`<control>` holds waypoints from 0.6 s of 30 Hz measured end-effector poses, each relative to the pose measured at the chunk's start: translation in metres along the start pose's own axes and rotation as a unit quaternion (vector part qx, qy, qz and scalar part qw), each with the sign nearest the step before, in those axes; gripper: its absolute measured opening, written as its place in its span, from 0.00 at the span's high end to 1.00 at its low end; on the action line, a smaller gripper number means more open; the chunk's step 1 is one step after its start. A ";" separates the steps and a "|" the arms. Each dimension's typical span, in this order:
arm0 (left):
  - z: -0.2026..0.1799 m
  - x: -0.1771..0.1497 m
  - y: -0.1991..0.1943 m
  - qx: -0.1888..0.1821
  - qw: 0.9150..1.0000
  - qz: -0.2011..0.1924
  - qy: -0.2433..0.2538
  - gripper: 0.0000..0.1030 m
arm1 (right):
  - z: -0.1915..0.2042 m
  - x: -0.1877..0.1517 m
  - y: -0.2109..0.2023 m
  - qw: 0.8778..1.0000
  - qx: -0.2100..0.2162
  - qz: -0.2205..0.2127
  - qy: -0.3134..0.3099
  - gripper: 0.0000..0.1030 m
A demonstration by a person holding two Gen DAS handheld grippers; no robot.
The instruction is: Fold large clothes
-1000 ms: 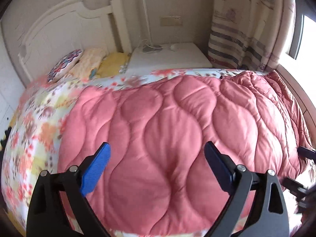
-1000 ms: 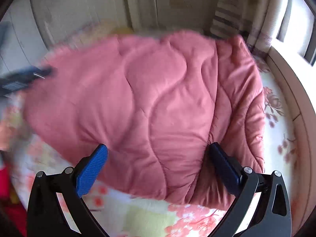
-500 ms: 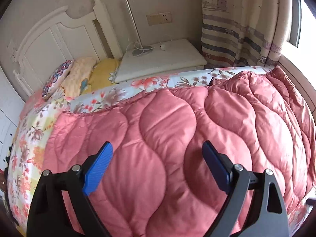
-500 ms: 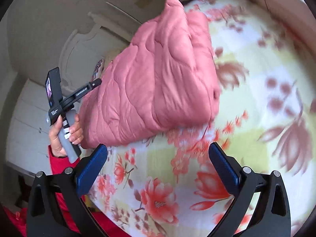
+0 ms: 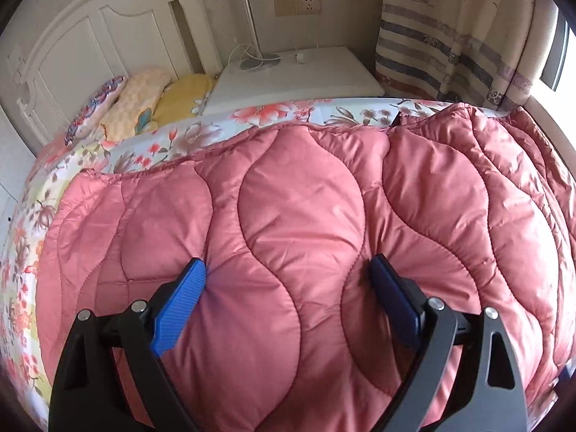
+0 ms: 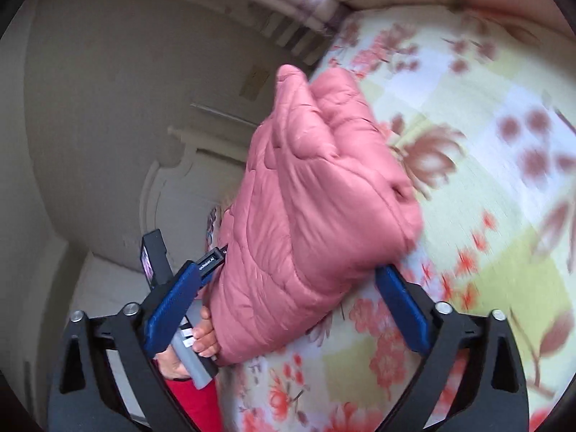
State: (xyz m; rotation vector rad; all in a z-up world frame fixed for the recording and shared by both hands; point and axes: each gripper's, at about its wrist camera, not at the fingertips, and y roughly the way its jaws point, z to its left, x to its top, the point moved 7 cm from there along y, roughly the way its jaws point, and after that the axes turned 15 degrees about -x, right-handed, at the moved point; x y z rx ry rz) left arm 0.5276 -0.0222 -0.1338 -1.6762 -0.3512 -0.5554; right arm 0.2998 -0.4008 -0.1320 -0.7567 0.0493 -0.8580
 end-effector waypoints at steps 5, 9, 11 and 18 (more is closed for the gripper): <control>0.004 -0.002 0.011 -0.012 1.000 0.012 0.000 0.09 | -0.007 -0.003 -0.001 0.999 -0.020 -0.006 0.049 0.13; 0.002 -0.004 0.012 -0.007 1.000 0.012 0.006 0.09 | -0.003 0.008 0.007 0.997 0.006 -0.017 0.075 0.11; 0.003 -0.004 0.013 -0.011 1.000 0.016 0.004 0.09 | -0.003 0.012 0.009 0.996 0.007 -0.024 0.085 0.07; 0.005 -0.004 0.015 -0.029 0.999 0.027 0.005 0.09 | -0.002 -0.002 0.009 0.993 -0.021 0.007 0.118 0.10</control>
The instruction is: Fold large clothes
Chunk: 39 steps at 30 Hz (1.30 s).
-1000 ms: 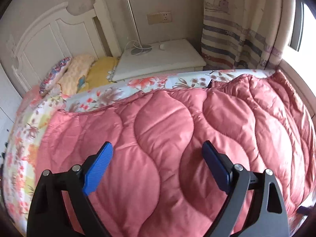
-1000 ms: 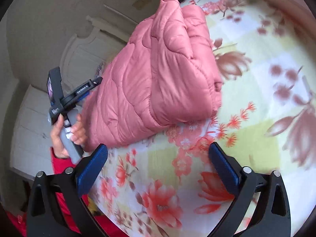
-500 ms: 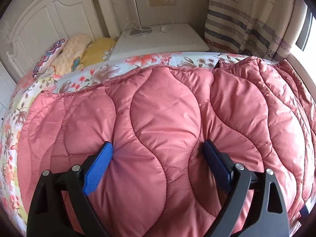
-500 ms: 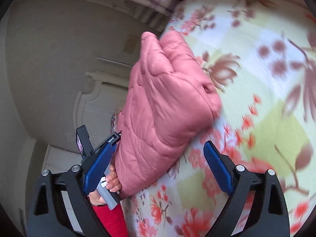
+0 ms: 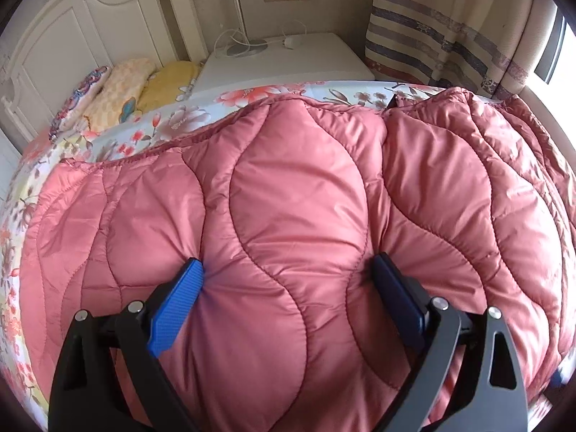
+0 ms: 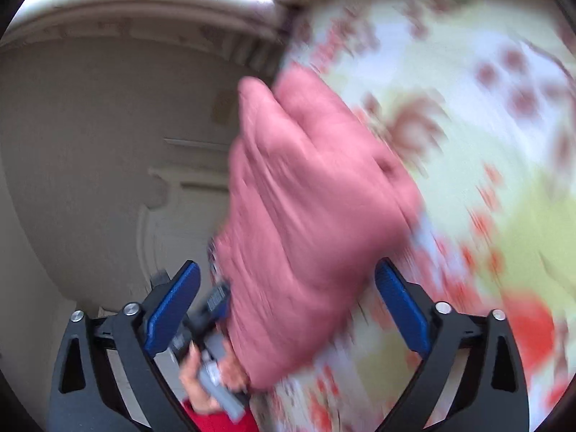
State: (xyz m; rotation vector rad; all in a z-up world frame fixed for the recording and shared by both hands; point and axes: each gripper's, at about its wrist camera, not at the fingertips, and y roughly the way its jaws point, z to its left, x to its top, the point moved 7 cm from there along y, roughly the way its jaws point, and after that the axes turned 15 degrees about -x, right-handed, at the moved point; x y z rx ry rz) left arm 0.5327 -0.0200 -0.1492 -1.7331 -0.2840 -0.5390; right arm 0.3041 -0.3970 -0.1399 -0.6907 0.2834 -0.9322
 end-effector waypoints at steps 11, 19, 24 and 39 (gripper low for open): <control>0.001 -0.001 0.001 -0.009 1.000 0.002 0.005 0.08 | 0.009 0.031 0.010 0.998 -0.020 -0.066 0.005 0.05; 0.000 -0.002 0.002 -0.012 1.000 0.003 0.010 0.08 | 0.019 0.058 0.027 0.998 -0.014 -0.063 0.027 0.04; 0.002 -0.002 0.004 -0.018 1.000 0.004 0.010 0.08 | 0.017 0.065 0.038 0.999 -0.005 -0.045 -0.011 0.55; 0.006 -0.007 0.004 -0.027 1.000 0.001 0.005 0.08 | 0.187 -0.014 -0.015 0.918 0.005 -0.132 -0.375 0.63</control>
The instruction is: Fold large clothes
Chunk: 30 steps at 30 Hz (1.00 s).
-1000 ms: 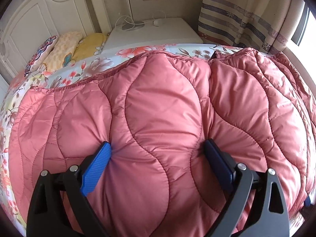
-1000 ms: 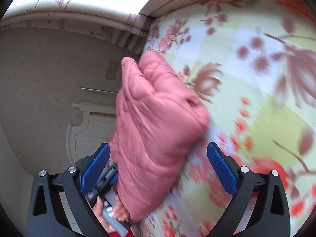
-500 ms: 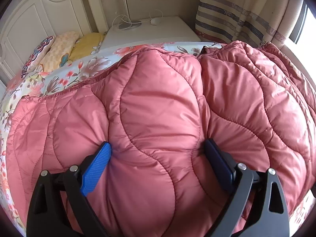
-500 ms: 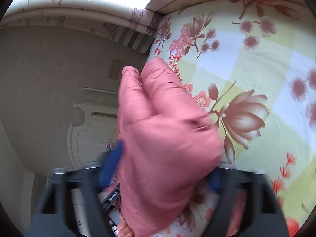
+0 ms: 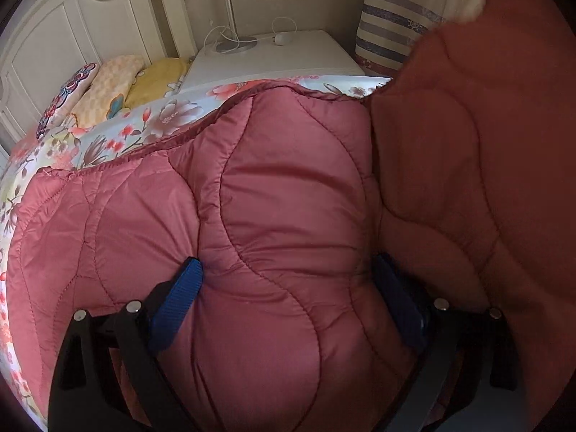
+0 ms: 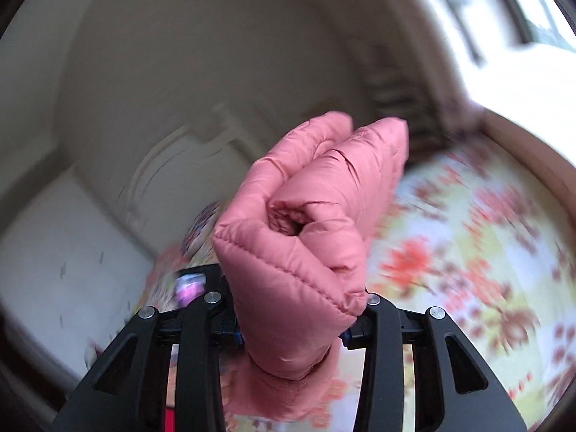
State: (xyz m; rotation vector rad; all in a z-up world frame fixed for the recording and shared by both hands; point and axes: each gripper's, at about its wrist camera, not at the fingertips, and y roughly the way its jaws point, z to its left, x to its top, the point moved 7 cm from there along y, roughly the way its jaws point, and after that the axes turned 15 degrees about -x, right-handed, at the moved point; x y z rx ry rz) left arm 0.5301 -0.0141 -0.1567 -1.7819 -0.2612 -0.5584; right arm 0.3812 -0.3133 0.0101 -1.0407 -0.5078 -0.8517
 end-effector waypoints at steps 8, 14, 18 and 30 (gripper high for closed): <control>0.001 -0.003 -0.001 -0.010 1.000 -0.011 -0.004 0.08 | 0.111 -0.037 0.021 0.980 0.057 0.030 -0.186 0.63; 0.011 -0.004 -0.026 -0.016 1.000 -0.006 -0.002 0.13 | 0.110 -0.034 0.020 0.982 0.047 0.025 -0.179 0.63; 0.030 -0.006 -0.057 0.006 1.000 -0.022 -0.004 0.14 | 0.102 -0.027 0.015 0.987 0.034 0.020 -0.157 0.63; 0.131 -0.035 -0.067 0.105 0.993 -0.022 -0.041 0.15 | 0.113 -0.015 0.001 0.986 0.041 -0.003 -0.159 0.63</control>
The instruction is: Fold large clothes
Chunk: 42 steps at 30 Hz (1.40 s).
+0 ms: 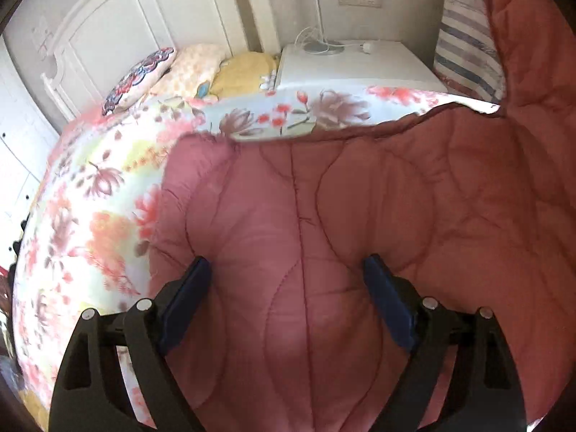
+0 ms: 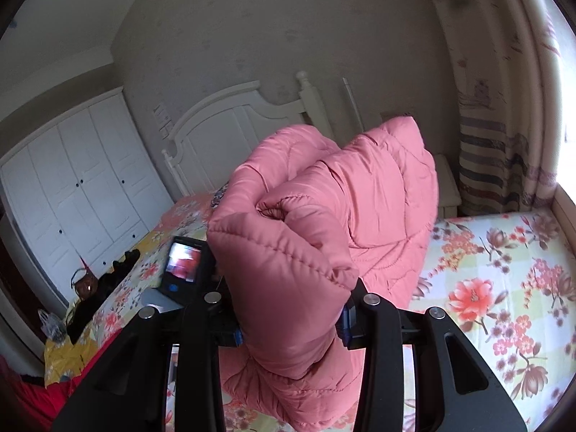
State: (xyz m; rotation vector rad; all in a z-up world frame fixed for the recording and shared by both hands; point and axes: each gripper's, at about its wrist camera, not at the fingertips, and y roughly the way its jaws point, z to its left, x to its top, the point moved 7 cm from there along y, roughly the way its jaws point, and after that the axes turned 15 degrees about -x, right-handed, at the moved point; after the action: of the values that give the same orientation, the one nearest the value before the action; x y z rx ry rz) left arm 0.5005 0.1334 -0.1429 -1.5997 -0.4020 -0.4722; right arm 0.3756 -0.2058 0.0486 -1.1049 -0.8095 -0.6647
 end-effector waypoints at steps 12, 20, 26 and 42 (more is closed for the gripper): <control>0.004 -0.003 0.020 -0.063 0.997 -0.010 -0.048 0.16 | 0.103 -0.021 0.049 0.989 0.118 0.075 -0.049 0.63; 0.011 -0.006 0.017 -0.108 0.992 -0.014 -0.060 0.15 | 0.112 -0.038 0.083 0.966 0.218 0.136 0.033 0.63; 0.037 -0.006 -0.019 -0.145 0.986 -0.015 -0.085 0.22 | 0.094 -0.029 0.084 0.970 0.199 0.131 0.049 0.63; 0.114 -0.062 -0.009 -0.013 0.994 -0.018 -0.111 0.20 | 0.150 -0.034 0.075 0.982 0.146 0.100 -0.061 0.63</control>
State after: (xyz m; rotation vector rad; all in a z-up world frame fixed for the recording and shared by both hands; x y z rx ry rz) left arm 0.4497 0.2492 -0.1744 -1.6781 -0.5957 -0.3296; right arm 0.3830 -0.0374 0.0166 -0.9496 -0.8576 -0.3008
